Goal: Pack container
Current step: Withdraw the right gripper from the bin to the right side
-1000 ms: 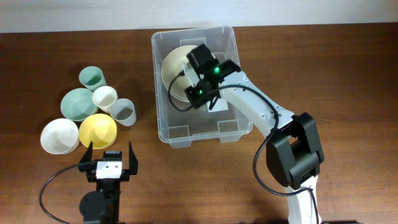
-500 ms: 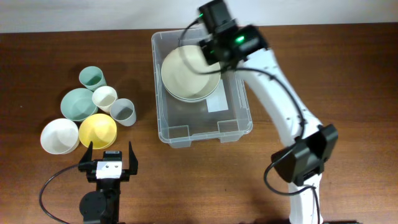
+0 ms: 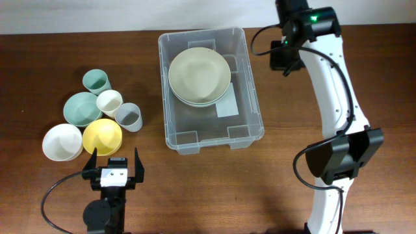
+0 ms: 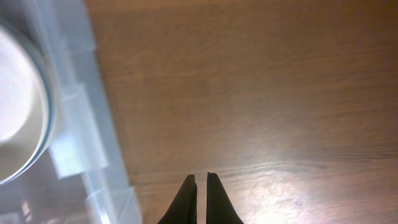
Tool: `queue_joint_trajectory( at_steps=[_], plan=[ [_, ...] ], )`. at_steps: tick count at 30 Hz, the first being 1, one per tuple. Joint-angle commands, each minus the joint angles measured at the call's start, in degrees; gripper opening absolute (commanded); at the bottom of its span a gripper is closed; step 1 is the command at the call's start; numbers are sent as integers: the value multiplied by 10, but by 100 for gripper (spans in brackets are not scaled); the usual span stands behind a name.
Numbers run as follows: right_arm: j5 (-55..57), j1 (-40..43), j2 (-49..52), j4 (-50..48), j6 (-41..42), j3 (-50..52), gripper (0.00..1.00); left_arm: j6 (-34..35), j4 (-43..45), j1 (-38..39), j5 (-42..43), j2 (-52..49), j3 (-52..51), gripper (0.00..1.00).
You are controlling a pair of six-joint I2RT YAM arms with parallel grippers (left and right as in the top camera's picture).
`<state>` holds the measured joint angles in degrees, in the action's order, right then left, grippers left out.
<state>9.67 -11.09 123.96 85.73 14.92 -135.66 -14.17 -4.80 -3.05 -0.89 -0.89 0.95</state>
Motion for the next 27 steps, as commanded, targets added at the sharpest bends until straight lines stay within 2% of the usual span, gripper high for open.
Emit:
queue_joint_trajectory(
  at_steps=[1,6,12,20,27],
  plan=[
    [-26,-19,2,14,32,-1,4,-9,1,2,-4,5,-4,99],
    [-26,-22,2,45,81,9,4,-9,1,2,-4,5,-4,99],
    [-27,-24,2,55,81,51,4,-9,1,2,-4,5,-4,99],
    [-80,-44,2,34,81,117,4,-9,1,2,-4,5,-4,99],
    [-87,-71,2,34,80,126,4,-9,1,2,-4,5,-4,99]
  ],
)
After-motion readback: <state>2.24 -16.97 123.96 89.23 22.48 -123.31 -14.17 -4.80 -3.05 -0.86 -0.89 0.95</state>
